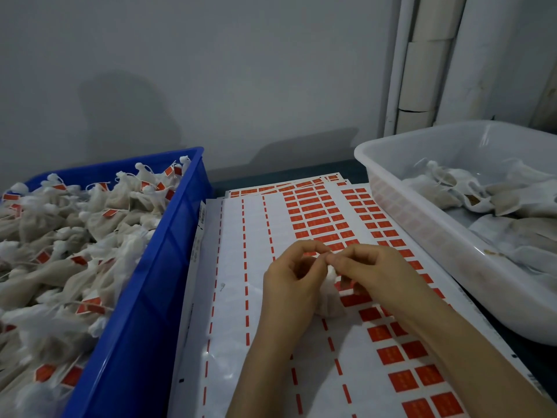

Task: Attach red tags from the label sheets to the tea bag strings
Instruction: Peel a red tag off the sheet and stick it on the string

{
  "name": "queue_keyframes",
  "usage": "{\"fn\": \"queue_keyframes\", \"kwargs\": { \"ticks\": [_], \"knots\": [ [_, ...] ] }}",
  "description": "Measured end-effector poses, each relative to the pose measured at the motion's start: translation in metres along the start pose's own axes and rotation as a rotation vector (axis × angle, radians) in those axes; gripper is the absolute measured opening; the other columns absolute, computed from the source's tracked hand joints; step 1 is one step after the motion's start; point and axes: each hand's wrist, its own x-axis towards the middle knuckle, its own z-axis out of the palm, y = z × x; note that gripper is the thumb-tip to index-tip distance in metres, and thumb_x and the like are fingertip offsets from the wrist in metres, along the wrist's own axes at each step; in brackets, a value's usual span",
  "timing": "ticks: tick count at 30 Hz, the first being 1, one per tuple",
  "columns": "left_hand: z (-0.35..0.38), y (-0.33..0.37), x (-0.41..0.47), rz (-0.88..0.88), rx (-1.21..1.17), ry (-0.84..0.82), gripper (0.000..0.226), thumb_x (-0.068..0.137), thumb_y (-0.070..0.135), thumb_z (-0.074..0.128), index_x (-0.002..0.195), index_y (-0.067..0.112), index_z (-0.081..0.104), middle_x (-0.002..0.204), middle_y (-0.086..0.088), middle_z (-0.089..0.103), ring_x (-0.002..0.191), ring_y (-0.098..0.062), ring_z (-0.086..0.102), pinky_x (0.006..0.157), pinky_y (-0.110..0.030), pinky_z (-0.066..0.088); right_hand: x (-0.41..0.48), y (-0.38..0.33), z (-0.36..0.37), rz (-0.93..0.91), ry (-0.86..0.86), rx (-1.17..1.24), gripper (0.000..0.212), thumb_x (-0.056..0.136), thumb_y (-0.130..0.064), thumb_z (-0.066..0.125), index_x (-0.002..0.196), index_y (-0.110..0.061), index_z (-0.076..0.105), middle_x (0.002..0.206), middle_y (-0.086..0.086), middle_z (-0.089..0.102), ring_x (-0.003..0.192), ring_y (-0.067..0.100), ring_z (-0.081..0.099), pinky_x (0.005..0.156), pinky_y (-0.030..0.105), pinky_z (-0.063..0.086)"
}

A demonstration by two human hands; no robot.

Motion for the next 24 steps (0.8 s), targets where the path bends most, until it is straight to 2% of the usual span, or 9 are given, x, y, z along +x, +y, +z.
{"fn": "queue_keyframes", "kwargs": {
  "ticks": [2,6,11,14,16,19,24],
  "knots": [
    [-0.0002,0.0012,0.0006,-0.001,-0.019,-0.014,0.023,0.09,0.016,0.06,0.082,0.037,0.062,0.08,0.031,0.066,0.083,0.009,0.063,0.059,-0.003,0.045,0.0009,0.0002,-0.0026,0.012,-0.022,0.035,0.014,0.083,-0.04,0.06,0.073,-0.031,0.063,0.06,-0.024,0.063,0.063,-0.006,0.061,0.048,0.002,0.039],
    [-0.0002,0.0023,0.0006,-0.005,-0.029,-0.018,0.021,0.09,0.018,0.06,0.082,0.036,0.063,0.082,0.029,0.067,0.084,0.008,0.063,0.059,-0.003,0.046,0.0014,0.0009,-0.0019,0.025,-0.03,0.107,0.014,0.083,-0.037,0.06,0.076,-0.027,0.066,0.064,-0.015,0.066,0.065,0.003,0.065,0.057,0.01,0.046],
    [0.0011,0.0019,0.0011,-0.032,-0.04,-0.034,0.015,0.089,0.021,0.062,0.081,0.034,0.063,0.08,0.026,0.066,0.08,0.006,0.062,0.058,-0.003,0.046,0.0025,0.0034,-0.0008,0.088,0.062,0.136,0.016,0.088,-0.035,0.056,0.078,-0.027,0.065,0.071,-0.011,0.067,0.067,0.01,0.066,0.059,0.013,0.046],
    [0.0022,0.0004,0.0012,-0.043,-0.025,-0.025,0.014,0.087,0.022,0.064,0.08,0.034,0.064,0.078,0.026,0.066,0.078,0.006,0.062,0.057,-0.005,0.047,0.0008,-0.0001,-0.0001,0.131,0.059,0.154,0.023,0.086,-0.046,0.051,0.073,-0.031,0.061,0.066,-0.016,0.065,0.062,0.005,0.065,0.049,0.009,0.043],
    [0.0014,-0.0014,0.0011,-0.043,-0.023,-0.019,0.019,0.088,0.018,0.063,0.08,0.035,0.064,0.076,0.026,0.066,0.077,0.005,0.063,0.057,-0.005,0.048,-0.0018,-0.0037,0.0013,0.118,-0.021,0.113,0.027,0.073,-0.058,0.049,0.074,-0.033,0.061,0.061,-0.019,0.064,0.058,-0.001,0.064,0.046,0.006,0.043],
    [0.0006,-0.0024,0.0007,-0.038,-0.008,-0.018,0.025,0.087,0.014,0.064,0.077,0.037,0.064,0.074,0.026,0.066,0.076,0.005,0.063,0.058,-0.004,0.047,-0.0028,-0.0035,-0.0016,0.096,-0.088,0.13,0.03,0.062,-0.055,0.052,0.079,-0.034,0.064,0.067,-0.02,0.068,0.065,-0.003,0.065,0.051,0.006,0.045],
    [0.0003,-0.0025,0.0012,-0.047,-0.016,-0.02,0.023,0.085,0.017,0.067,0.075,0.038,0.065,0.076,0.028,0.066,0.079,0.006,0.062,0.06,-0.004,0.048,-0.0023,0.0005,-0.0086,0.128,-0.144,0.211,0.019,0.065,-0.046,0.058,0.078,-0.036,0.066,0.074,-0.021,0.07,0.07,-0.001,0.067,0.054,0.011,0.048]
  ]
}}
